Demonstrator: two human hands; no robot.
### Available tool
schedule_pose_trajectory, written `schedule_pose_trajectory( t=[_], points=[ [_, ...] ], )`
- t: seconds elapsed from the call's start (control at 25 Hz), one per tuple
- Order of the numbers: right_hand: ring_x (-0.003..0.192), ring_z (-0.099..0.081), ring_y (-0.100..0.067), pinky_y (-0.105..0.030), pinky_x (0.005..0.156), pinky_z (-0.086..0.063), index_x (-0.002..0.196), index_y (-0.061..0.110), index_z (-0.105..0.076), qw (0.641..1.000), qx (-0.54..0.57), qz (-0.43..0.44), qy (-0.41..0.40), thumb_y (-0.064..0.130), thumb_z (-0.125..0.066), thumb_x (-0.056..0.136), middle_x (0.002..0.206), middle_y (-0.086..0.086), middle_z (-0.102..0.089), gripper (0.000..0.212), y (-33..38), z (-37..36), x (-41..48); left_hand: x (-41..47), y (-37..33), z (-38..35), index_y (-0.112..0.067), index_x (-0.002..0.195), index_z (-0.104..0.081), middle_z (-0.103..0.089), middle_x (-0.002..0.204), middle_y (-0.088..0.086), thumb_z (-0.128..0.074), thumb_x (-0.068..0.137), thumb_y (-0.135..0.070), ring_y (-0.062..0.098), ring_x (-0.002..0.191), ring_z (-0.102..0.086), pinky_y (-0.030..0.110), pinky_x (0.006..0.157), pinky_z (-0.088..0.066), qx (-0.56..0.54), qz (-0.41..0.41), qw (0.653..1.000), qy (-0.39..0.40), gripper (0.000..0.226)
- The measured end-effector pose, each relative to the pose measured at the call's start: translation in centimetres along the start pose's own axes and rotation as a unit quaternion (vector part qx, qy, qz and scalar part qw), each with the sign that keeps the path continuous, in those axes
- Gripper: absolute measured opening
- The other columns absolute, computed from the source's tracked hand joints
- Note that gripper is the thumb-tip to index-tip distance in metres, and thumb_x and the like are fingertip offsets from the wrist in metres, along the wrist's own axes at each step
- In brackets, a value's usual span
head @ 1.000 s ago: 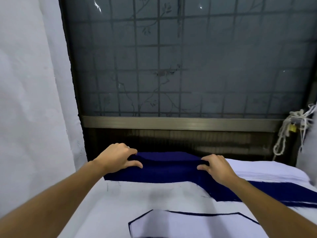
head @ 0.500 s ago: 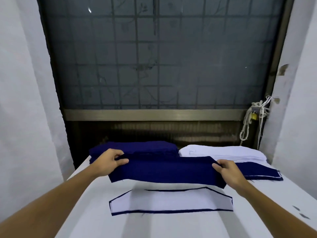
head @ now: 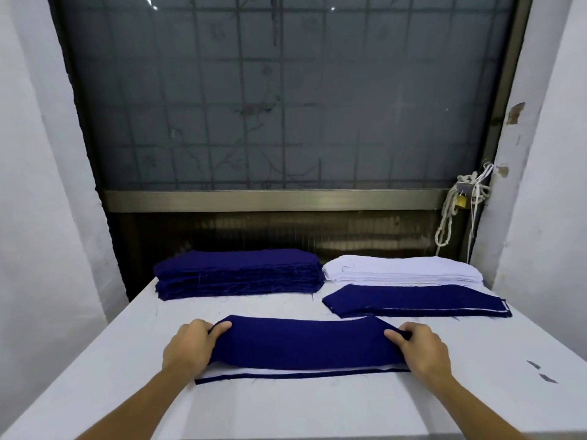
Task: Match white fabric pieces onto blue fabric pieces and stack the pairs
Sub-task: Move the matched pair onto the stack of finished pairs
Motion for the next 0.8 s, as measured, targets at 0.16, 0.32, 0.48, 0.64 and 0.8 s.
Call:
schedule_pose_trajectory(
  t=[0.16, 0.32, 0.48, 0.64, 0.8],
  points=[
    [0.080, -0.062, -0.010, -0.033, 0.077, -0.050, 0.083, 0.032, -0.067, 0.996, -0.067, 0.041, -0.038, 0.045, -0.062, 0.096, 0.077, 0.014, -0.068, 0.019, -0.3, -0.9, 0.0, -1.2, 1.3, -1.1, -0.021, 0.060, -0.045, -0.062, 0.060, -0.005, -0.045, 0.088, -0.077, 0.013, 0.057, -0.059, 0.026, 0.053, -0.043, 0.066, 0.022, 0.995, -0.064, 0.063],
    [0.086, -0.059, -0.012, -0.034, 0.079, -0.050, 0.091, 0.032, -0.066, 0.994, -0.079, 0.055, -0.056, 0.038, -0.059, 0.099, 0.082, 0.015, -0.067, 0.012, -0.4, -1.0, 0.0, -1.9, 1.5, -1.0, -0.020, 0.060, -0.047, -0.059, 0.054, -0.004, -0.048, 0.089, -0.075, 0.014, 0.053, -0.057, 0.026, 0.050, -0.041, 0.071, 0.018, 0.990, -0.122, 0.061],
    [0.096, -0.054, -0.014, -0.033, 0.082, -0.047, 0.099, 0.030, -0.067, 0.989, -0.112, 0.059, -0.073, 0.032, -0.056, 0.100, 0.095, 0.012, -0.065, 0.011, -0.6, -1.1, -0.2, -1.9, 1.8, -1.1, -0.022, 0.066, -0.049, -0.059, 0.055, -0.007, -0.054, 0.090, -0.068, 0.012, 0.054, -0.056, 0.028, 0.051, -0.043, 0.049, 0.015, 0.990, -0.128, 0.052],
    [0.112, -0.049, -0.015, -0.032, 0.093, -0.044, 0.113, 0.028, -0.065, 0.986, -0.140, 0.049, -0.081, 0.036, -0.051, 0.100, 0.114, 0.006, -0.056, 0.020, -0.7, -1.3, -0.2, -1.8, 1.7, -1.1, -0.027, 0.078, -0.051, -0.058, 0.073, -0.013, -0.062, 0.092, -0.055, 0.010, 0.072, -0.054, 0.029, 0.053, -0.042, 0.034, -0.022, 0.986, -0.161, 0.033],
    [0.110, -0.048, -0.015, -0.032, 0.094, -0.041, 0.118, 0.029, -0.060, 0.976, -0.198, 0.051, -0.074, 0.046, -0.045, 0.098, 0.114, 0.007, -0.057, 0.031, -0.2, -1.7, -0.6, -1.5, 1.5, -1.6, -0.024, 0.096, -0.060, -0.059, 0.094, -0.008, -0.060, 0.090, -0.060, 0.018, 0.090, -0.054, 0.034, 0.074, -0.046, 0.080, -0.050, 0.981, -0.169, 0.037]
  ],
)
Point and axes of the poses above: each hand's wrist, its own x-axis towards the middle knuckle, its own z-axis out of the back of the hand, y = z × x, the point moved 7 cm from there along x, towards the middle knuckle
